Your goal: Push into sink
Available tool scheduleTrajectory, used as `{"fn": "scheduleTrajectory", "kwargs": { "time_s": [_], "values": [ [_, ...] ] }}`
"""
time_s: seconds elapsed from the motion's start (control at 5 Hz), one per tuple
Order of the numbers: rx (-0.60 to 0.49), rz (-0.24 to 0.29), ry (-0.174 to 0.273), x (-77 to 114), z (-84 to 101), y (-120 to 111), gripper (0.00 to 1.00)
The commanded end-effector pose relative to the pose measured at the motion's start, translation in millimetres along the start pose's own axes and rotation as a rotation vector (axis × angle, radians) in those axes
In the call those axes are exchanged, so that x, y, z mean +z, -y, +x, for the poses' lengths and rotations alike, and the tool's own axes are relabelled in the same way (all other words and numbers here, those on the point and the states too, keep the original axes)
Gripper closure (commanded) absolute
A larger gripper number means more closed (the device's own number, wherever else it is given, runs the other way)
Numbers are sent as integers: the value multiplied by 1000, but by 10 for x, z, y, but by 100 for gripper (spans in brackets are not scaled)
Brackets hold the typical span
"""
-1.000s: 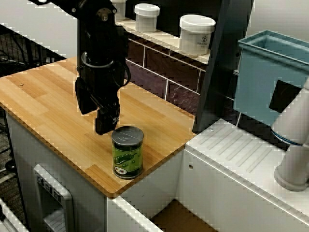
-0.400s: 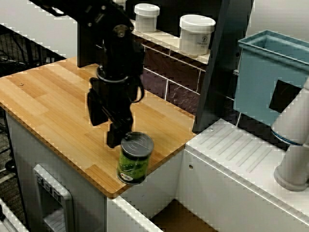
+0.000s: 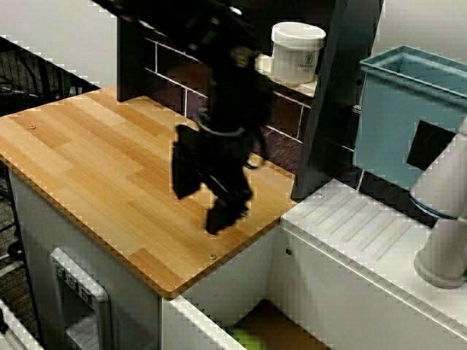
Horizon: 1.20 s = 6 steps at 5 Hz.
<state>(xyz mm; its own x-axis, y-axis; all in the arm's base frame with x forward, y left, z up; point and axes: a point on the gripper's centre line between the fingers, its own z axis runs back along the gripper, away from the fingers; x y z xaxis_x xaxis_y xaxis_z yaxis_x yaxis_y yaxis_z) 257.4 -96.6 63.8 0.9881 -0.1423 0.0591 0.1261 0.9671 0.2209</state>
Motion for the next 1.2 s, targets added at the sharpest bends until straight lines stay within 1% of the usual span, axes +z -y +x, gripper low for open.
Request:
{"fn": "scheduleTrajectory", "kwargs": {
  "time_s": [0.0,0.2,0.6,1.0],
  "values": [
    [7,11,38,80,216,179,0],
    [-41,-6,41,100,159,151,0],
    [-91,-16,82,140,55,73,0],
    [-91,-16,82,140,55,73,0]
  ]
}}
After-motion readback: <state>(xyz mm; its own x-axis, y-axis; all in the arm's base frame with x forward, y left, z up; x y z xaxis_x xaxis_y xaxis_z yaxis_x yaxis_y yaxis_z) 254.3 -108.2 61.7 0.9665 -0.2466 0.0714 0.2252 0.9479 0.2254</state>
